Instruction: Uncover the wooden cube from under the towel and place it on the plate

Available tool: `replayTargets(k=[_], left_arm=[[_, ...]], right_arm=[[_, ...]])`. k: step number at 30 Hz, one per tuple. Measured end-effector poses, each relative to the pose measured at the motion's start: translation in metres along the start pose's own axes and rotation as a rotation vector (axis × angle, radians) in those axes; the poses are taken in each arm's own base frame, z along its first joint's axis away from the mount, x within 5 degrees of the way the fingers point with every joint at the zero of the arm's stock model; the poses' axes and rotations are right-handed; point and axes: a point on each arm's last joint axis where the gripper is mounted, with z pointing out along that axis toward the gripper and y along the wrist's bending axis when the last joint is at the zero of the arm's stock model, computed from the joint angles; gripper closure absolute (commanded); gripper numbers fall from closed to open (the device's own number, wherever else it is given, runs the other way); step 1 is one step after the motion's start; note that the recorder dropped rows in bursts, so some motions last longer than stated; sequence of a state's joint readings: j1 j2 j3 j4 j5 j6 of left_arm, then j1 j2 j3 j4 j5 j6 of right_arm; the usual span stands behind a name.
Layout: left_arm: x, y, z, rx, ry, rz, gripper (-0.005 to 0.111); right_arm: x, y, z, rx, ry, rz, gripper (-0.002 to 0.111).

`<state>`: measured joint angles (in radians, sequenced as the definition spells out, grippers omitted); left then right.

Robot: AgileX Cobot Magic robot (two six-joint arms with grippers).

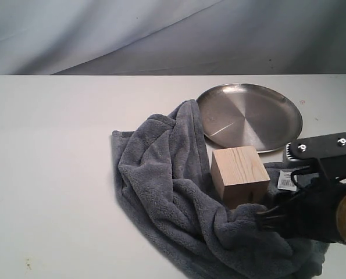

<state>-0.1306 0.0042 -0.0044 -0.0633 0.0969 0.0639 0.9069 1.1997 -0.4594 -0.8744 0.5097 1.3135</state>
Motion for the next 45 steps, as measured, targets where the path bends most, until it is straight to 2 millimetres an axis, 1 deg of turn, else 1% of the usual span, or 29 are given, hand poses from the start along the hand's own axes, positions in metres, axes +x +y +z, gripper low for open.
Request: replayTargets(k=[3,6,10,14,17,23,26,30,33,39,42,45], left_arm=[[0.0,0.0,0.0,0.0,0.0,0.0,0.107],[0.0,0.0,0.0,0.0,0.0,0.0,0.107],[0.0,0.0,0.0,0.0,0.0,0.0,0.107],[0.0,0.0,0.0,0.0,0.0,0.0,0.107],[0.0,0.0,0.0,0.0,0.0,0.0,0.107],[0.0,0.0,0.0,0.0,0.0,0.0,0.107],[0.0,0.0,0.0,0.0,0.0,0.0,0.107],[0.0,0.0,0.0,0.0,0.0,0.0,0.107],[0.0,0.0,0.0,0.0,0.0,0.0,0.107],[0.0,0.0,0.0,0.0,0.0,0.0,0.107],[0.0,0.0,0.0,0.0,0.0,0.0,0.107],[0.0,0.0,0.0,0.0,0.0,0.0,0.107]], right_arm=[[-0.001,-0.003,-0.019,-0.069,-0.014,0.036,0.055],[0.003,-0.004,-0.035,-0.152,0.006,0.044,0.069],[0.014,-0.002,-0.047,-0.242,0.097,0.004,0.086],[0.025,0.004,-0.053,-0.33,0.21,-0.047,0.096],[0.028,0.007,-0.055,-0.366,0.244,-0.044,0.102],[0.032,0.008,-0.055,-0.377,0.283,-0.017,0.102],[0.042,0.007,-0.051,-0.374,0.328,0.004,0.102],[0.057,0.005,-0.039,-0.332,0.415,0.002,0.102],[0.06,0.009,-0.027,-0.307,0.449,0.005,0.102],[0.066,0.018,0.007,-0.232,0.523,-0.018,0.102],[0.07,0.02,0.019,-0.204,0.55,-0.031,0.102],[0.071,0.023,0.029,-0.2,0.534,-0.036,0.102]])
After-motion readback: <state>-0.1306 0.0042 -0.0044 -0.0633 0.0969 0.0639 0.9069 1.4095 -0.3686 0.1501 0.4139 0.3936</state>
